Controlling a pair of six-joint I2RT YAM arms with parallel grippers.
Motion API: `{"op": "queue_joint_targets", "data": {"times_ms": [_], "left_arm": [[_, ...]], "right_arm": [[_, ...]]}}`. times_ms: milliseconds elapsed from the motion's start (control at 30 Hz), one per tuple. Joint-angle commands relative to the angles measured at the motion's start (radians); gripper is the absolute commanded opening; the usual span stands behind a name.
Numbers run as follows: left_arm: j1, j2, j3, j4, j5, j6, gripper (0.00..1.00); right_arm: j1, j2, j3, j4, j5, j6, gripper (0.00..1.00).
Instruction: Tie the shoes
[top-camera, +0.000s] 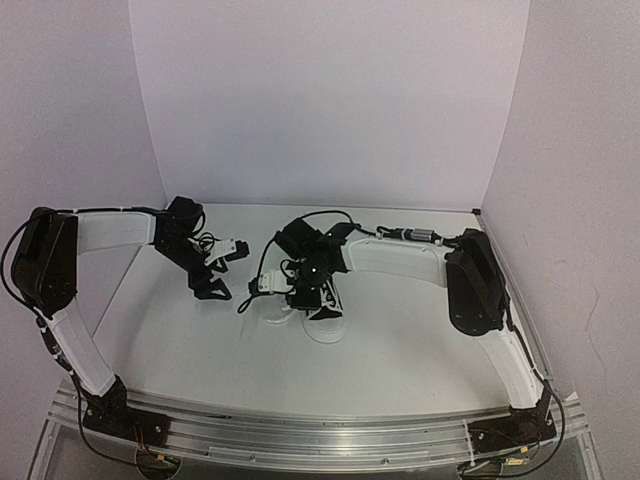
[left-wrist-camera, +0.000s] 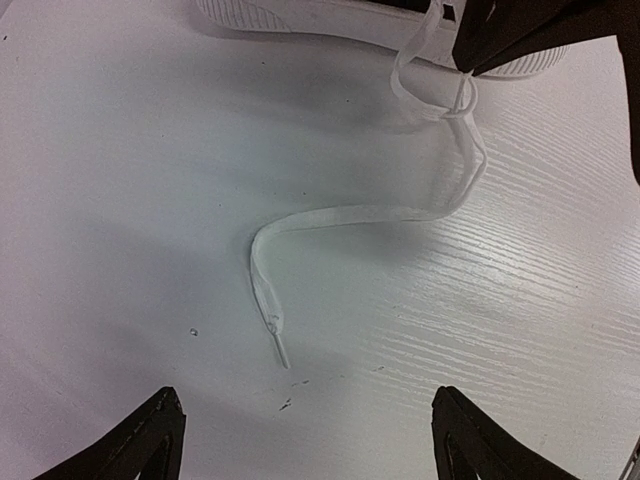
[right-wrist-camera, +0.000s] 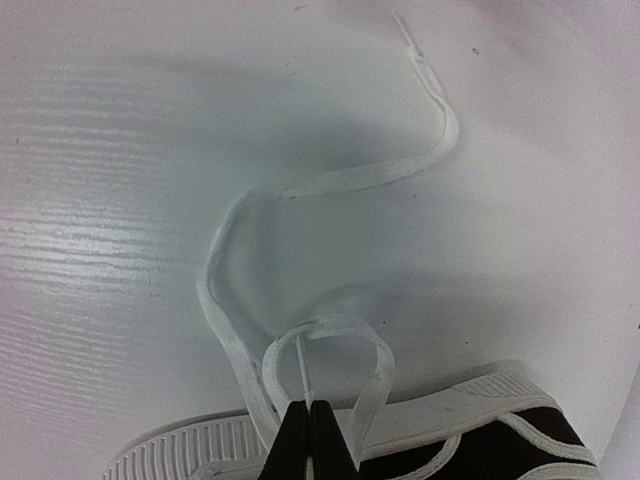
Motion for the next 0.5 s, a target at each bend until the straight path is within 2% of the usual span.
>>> {"op": "queue_joint_targets", "data": {"times_ms": [0, 300, 467], "left_arm": [[0.006, 0.009, 0.038, -0.005, 0.033, 0.011, 0.85], [0.005, 0.063, 0.046, 0.031, 0.036, 0.098, 0.88], [0.000, 0.109, 0.032, 0.087, 0.033, 0.188, 0.91]], "right_arm": [[-0.025, -0.069, 0.042, -0.001, -0.113, 0.160, 0.00], [-0.065, -0.157, -0.032, 0.066, -0.144, 0.348, 0.00], [-0.122, -0.273, -0.184, 0.284, -0.236, 0.600, 0.00]]}}
